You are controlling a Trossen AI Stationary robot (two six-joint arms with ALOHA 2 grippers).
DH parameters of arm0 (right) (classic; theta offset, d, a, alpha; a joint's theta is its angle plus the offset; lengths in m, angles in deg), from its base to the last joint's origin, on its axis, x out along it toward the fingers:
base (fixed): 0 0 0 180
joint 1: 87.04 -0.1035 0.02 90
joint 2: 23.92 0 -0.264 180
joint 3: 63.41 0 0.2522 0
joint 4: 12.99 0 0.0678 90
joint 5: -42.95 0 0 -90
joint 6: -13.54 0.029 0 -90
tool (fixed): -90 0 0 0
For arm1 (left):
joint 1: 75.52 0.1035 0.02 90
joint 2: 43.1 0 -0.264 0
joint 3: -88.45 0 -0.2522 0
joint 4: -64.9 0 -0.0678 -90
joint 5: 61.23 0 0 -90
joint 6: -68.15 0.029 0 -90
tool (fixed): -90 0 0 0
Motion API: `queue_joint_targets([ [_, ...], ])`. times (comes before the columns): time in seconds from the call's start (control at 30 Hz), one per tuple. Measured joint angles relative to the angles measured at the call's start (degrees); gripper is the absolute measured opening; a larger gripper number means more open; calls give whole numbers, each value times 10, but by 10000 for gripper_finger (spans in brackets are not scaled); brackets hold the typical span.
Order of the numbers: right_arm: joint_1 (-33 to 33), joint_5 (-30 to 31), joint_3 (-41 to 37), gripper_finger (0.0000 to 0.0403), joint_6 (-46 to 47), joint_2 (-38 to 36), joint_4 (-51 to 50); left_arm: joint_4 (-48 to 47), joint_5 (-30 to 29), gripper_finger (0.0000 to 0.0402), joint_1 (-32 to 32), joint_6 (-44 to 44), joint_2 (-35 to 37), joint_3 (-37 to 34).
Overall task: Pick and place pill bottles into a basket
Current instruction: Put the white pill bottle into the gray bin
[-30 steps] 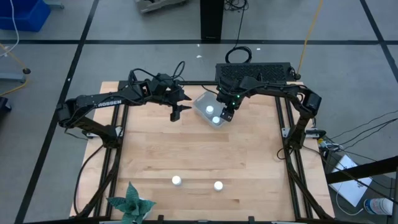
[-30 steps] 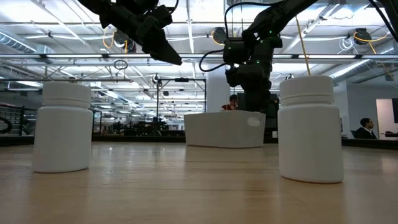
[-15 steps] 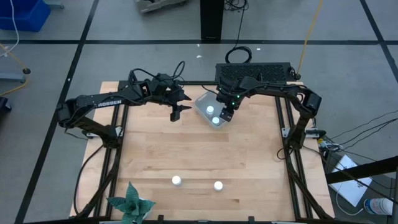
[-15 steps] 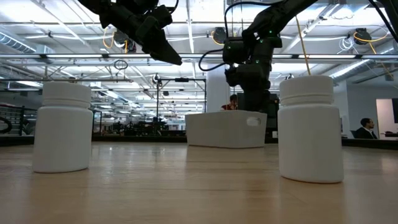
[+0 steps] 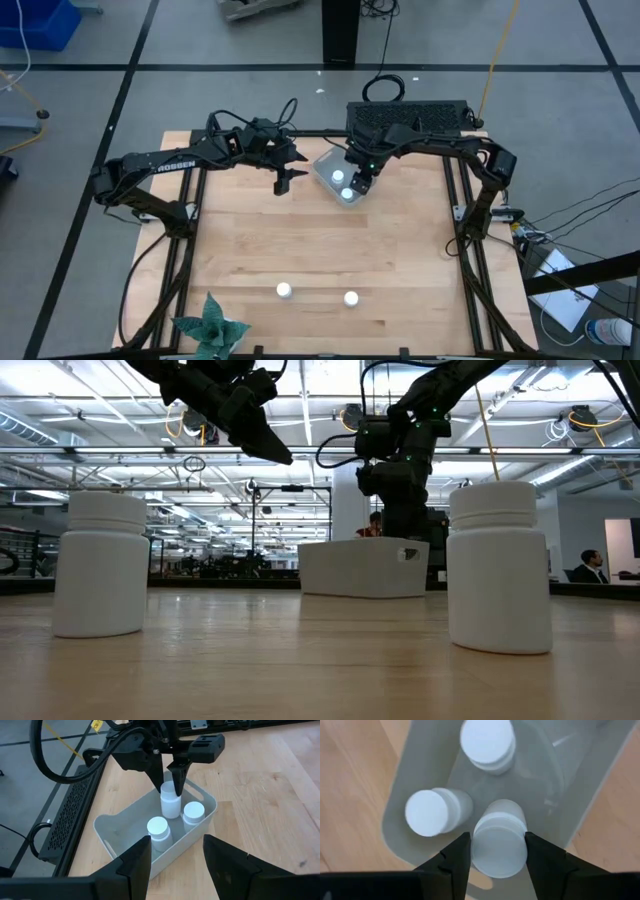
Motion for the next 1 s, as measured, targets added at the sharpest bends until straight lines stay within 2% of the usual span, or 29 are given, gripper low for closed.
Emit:
queue_joint_targets([
  [0.57, -18, 5, 0, 163, 4, 0, 8, 0, 0, 184, 0, 0, 0, 0],
  [0.73, -11, 59, 0, 164, -6, 0, -24, 0, 0, 184, 0, 0, 0, 0],
  [1.0, -6, 61, 0, 164, -8, 0, -40, 0, 0, 184, 0, 0, 0, 0],
])
